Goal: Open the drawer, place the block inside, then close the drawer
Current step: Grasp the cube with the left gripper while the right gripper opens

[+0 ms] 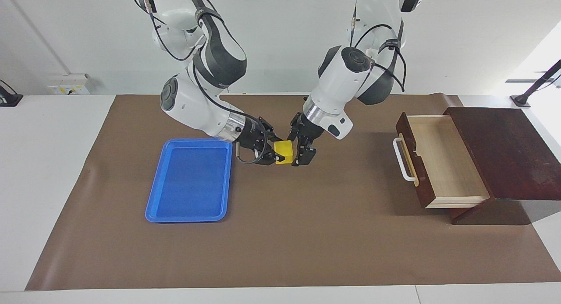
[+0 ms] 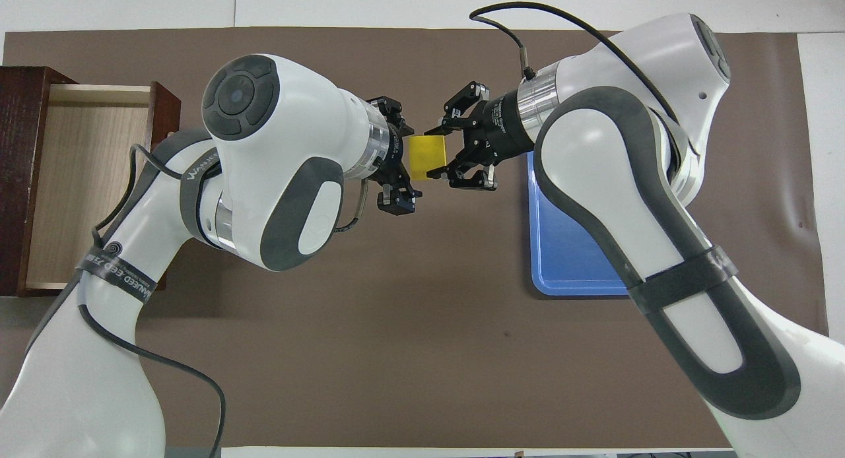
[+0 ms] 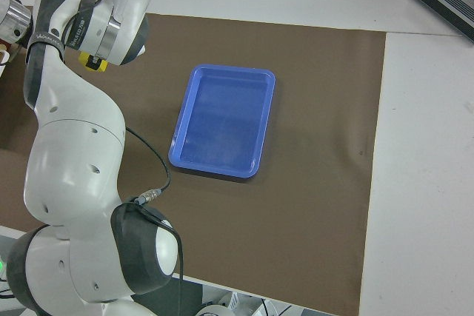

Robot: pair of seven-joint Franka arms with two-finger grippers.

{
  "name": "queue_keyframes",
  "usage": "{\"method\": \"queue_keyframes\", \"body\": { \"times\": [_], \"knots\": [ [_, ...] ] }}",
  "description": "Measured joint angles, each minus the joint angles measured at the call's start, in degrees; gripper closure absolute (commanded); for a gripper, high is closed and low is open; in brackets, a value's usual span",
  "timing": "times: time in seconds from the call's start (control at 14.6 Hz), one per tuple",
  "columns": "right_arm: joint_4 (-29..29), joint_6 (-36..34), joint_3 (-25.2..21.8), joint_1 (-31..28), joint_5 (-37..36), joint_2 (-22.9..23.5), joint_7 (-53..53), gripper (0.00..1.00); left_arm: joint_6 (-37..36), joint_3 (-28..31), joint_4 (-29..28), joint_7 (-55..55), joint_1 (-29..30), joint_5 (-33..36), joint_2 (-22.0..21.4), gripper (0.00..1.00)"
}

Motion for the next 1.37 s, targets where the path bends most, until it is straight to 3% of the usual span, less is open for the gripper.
{"method": "queue_keyframes", "body": {
  "times": [0.07,0.14,0.27,0.34,0.41,0.89,0.96,1.03,1.37],
  "knots": [
    [0.00,0.08,0.00,0.21,-0.02,-0.01,-0.07,1.00,1.17,0.02,-0.06,-0.86,-0.22,0.00,0.21,0.00],
    [0.00,0.12,0.00,0.28,-0.03,-0.01,-0.15,1.00,1.74,0.02,-0.08,-1.32,-0.38,0.00,0.41,0.07],
    [0.00,0.13,-0.07,0.28,-0.03,-0.01,-0.19,1.00,2.06,0.01,-0.09,-1.74,-0.62,0.00,0.81,0.63],
    [0.00,0.13,-0.11,0.28,-0.03,-0.02,-0.19,1.00,2.12,0.01,-0.09,-1.80,-0.66,0.00,0.95,0.85],
    [0.00,0.13,-0.12,0.28,-0.03,-0.03,-0.19,1.00,2.16,0.03,-0.10,-1.83,-0.66,0.00,1.03,1.00],
    [-0.07,0.55,-0.20,0.27,-0.27,-0.02,-0.77,1.00,2.16,0.00,-0.19,-1.21,-0.72,0.04,1.04,1.00],
    [-0.07,0.55,-0.20,0.27,-0.27,-0.02,-0.77,0.90,2.16,0.00,-0.19,-1.21,-0.72,0.04,1.04,1.00],
    [-0.07,0.55,-0.21,0.27,-0.27,-0.02,-0.75,0.01,2.16,0.00,-0.19,-1.21,-0.72,0.04,1.04,1.00],
    [-0.06,0.56,-0.39,-0.04,-0.27,-0.21,-0.72,0.00,2.16,0.29,-0.36,-1.24,-0.72,0.03,1.07,1.00]
  ]
}}
